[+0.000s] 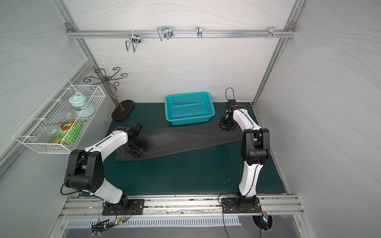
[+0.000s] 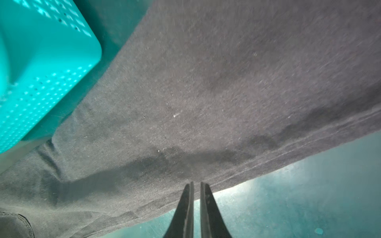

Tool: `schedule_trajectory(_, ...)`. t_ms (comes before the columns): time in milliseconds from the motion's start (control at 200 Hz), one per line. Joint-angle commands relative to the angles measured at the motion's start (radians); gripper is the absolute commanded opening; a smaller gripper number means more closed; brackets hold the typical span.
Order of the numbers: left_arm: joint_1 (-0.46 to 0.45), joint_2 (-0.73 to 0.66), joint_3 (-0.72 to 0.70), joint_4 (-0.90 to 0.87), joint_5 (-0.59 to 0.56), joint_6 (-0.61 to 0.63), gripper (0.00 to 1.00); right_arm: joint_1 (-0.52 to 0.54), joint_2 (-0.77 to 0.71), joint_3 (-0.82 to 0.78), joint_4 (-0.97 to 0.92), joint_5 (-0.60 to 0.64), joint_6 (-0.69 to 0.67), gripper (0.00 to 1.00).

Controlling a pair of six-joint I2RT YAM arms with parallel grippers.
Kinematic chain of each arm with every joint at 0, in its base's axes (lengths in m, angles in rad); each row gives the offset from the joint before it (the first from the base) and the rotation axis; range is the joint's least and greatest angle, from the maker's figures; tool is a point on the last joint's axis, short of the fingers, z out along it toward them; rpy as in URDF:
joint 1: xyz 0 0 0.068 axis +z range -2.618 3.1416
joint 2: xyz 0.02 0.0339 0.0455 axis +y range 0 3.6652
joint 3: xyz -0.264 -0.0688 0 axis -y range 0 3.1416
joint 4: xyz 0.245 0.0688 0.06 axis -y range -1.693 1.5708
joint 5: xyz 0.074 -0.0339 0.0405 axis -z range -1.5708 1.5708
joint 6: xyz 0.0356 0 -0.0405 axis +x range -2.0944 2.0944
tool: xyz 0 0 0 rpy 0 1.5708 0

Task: Roll up the long pants
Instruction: Move the long pant to the center of the board.

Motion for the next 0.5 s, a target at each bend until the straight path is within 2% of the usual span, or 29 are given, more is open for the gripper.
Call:
schedule_trajectory(0,-0.005,0.022,0.03,0.044,-0.037,-0.027,0.44,0.0,0.007,0.024,-0.021,-0.019,-0.027,0.13)
schedule_trajectory(375,-0.018,0.065,0.033,0.057,-0.057,-0.021,0.44,-0.001,0.013,0.037,-0.037,-0.025,-0.047,0.12)
schedule_trajectory(420,-0.017,0.067,0.028,0.055,-0.06,-0.02,0.41,-0.004,0.018,0.042,-0.041,-0.027,-0.045,0.12)
schedule_trajectory(495,-0.017,0.07,0.023,0.054,-0.063,-0.015,0.31,-0.003,0.023,0.047,-0.042,-0.033,-0.045,0.12)
